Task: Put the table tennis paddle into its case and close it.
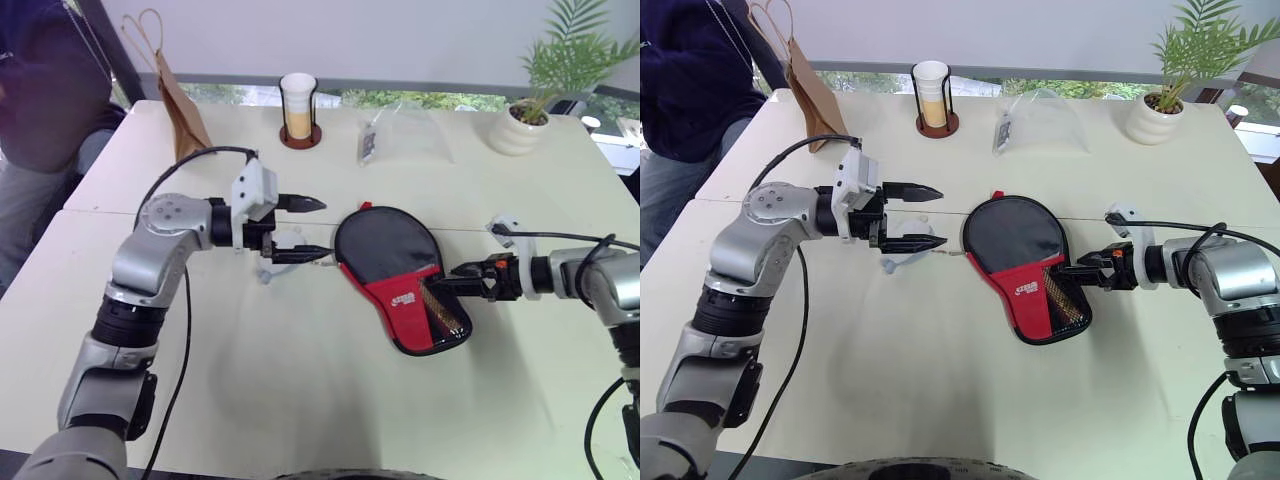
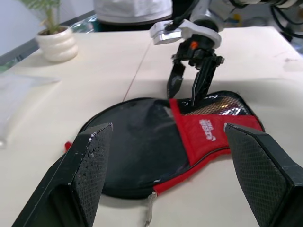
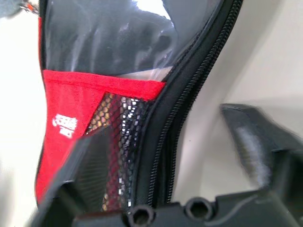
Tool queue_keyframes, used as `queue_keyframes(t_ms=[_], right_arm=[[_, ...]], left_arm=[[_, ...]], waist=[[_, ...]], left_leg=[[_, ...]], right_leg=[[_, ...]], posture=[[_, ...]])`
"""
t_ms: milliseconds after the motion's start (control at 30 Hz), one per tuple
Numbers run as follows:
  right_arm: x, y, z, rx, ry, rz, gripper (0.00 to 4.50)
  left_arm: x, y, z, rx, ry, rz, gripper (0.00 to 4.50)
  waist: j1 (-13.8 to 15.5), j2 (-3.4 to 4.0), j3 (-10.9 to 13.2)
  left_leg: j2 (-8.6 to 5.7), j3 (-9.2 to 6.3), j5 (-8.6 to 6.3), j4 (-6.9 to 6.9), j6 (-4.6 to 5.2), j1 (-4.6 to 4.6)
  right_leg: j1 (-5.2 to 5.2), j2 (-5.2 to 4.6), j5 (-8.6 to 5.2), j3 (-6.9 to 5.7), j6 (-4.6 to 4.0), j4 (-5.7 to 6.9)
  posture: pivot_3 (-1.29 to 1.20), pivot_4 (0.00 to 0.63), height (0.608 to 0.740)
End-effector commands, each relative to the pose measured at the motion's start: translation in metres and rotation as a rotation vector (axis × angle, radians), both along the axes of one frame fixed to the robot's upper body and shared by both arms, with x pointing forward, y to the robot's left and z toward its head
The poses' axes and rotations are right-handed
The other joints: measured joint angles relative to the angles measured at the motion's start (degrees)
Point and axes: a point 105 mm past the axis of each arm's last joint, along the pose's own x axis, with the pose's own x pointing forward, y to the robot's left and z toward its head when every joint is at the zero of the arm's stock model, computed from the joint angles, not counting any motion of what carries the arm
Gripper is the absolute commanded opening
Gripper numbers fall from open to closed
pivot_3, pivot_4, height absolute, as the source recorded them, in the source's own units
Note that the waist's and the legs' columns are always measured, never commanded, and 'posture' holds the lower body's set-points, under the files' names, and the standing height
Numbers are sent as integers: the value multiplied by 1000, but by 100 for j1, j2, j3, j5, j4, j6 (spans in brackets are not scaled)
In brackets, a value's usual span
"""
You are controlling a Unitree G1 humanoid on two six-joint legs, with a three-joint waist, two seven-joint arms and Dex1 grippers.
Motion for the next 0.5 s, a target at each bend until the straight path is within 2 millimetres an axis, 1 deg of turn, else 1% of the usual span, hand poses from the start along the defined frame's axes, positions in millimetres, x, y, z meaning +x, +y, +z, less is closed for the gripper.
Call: queue_keyframes(t_ms=[33, 167, 267, 367, 400, 500], right_arm=[[-7, 10, -13, 13, 49, 47, 2169], [-18, 16, -24, 13, 95, 75, 82], [-26, 15, -31, 7, 131, 55, 28], [-36, 15, -32, 40, 171, 10, 28], [-42, 16, -32, 58, 188, 3, 28], [-74, 20, -38, 89, 262, -22, 28]], left_arm=[[-3, 6, 13, -27, -45, 27, 3920], [-3, 9, 13, -35, -47, 48, 3920], [-2, 11, 13, -36, -48, 61, 3920], [-1, 12, 13, -38, -51, 68, 3920], [-1, 12, 13, -40, -52, 69, 3920], [-1, 11, 10, -42, -53, 70, 3920]], waist=[[1, 0, 0], [12, -1, -1], [11, -5, -3], [23, -9, -5], [28, -9, -6], [68, -11, -7]], left_leg=[[0, 0, 0, 0, 0, 0], [0, 0, 0, 0, 0, 0], [0, -3, 0, 0, 0, 2], [0, -5, 0, 0, 0, 2], [0, -5, 0, 0, 0, 2], [-1, -11, -1, 0, 0, 2]], right_leg=[[0, 0, 0, 0, 0, 0], [2, -1, 0, 0, 0, -1], [4, -1, 0, -2, 0, -1], [7, -1, 0, -3, 0, -2], [8, -2, 0, -3, 0, -2], [11, -3, 0, -6, 0, -4]], posture=[[0, 150, 740], [0, 150, 740], [0, 150, 740], [0, 150, 740], [0, 150, 740], [0, 150, 740]])
